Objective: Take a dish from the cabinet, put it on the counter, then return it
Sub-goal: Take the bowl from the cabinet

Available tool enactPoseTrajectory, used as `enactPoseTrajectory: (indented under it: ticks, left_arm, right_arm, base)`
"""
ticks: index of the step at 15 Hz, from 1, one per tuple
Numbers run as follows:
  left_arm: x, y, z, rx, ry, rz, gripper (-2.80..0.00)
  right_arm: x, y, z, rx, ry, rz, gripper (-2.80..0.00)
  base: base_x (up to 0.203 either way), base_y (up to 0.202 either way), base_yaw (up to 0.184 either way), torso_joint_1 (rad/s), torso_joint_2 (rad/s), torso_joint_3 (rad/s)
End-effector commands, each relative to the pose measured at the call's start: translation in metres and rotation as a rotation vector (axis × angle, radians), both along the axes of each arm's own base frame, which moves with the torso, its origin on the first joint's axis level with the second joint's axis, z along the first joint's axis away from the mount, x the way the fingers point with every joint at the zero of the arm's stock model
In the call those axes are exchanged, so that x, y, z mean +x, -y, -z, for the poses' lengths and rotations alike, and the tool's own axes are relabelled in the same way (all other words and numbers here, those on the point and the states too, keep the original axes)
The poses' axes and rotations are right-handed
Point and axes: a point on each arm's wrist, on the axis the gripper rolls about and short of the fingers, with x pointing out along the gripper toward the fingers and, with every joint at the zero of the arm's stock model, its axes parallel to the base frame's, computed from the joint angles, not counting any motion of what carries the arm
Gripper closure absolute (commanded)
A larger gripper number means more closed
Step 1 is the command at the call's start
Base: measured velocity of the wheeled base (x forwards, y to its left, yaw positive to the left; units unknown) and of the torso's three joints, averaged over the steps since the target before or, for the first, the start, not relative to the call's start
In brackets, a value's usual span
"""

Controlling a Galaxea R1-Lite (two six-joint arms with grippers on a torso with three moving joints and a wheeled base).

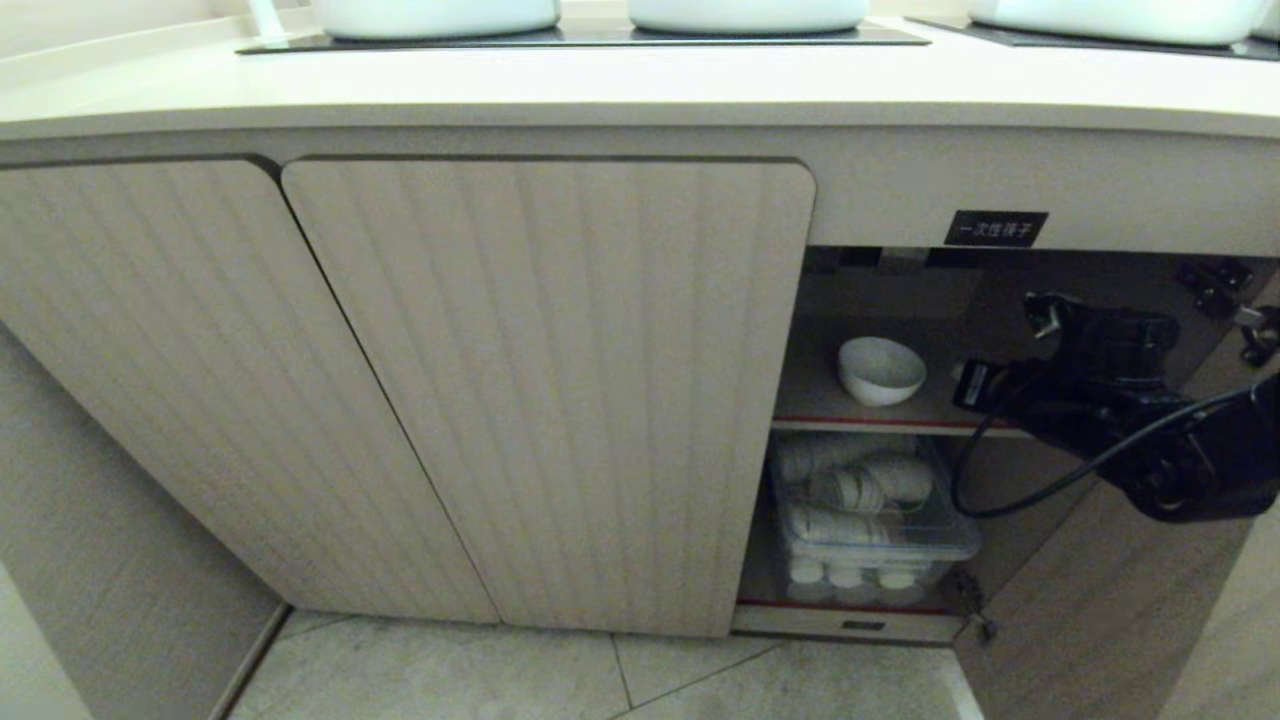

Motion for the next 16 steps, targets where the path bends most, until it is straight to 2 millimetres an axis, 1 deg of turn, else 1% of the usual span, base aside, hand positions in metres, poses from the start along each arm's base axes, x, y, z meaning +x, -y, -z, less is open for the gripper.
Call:
enactPoseTrajectory:
  ticks: [1, 6, 10, 11, 16]
  left_arm:
    - [0.000, 0.000, 0.000, 0.000, 0.002, 0.001, 0.00]
    - [0.000, 0.000, 0.000, 0.000, 0.000, 0.001, 0.00]
    - [0.000, 0.000, 0.000, 0.000, 0.001, 0.001, 0.00]
    - [0.000, 0.000, 0.000, 0.000, 0.001, 0.001, 0.00]
    - [0.000, 0.000, 0.000, 0.000, 0.001, 0.001, 0.00]
  right_arm:
    - [0.003, 0.000, 0.001, 0.001, 0.004, 0.001, 0.00]
    - [0.015, 0.001, 0.004, -0.029, 0.018, -0.003, 0.00]
    - [0.023, 0.005, 0.002, -0.049, 0.025, 0.002, 0.00]
    - [0.023, 0.005, 0.003, -0.049, 0.018, 0.002, -2.80]
    - [0.024, 0.005, 0.005, -0.054, 0.022, 0.003, -2.80]
  base:
    - [0.000, 0.000, 0.000, 0.000, 0.00, 0.000]
    - [0.000, 0.000, 0.000, 0.000, 0.00, 0.000]
    - [0.000, 0.000, 0.000, 0.000, 0.00, 0.000]
    - [0.000, 0.000, 0.000, 0.000, 0.00, 0.000]
    - [0.000, 0.000, 0.000, 0.000, 0.00, 0.000]
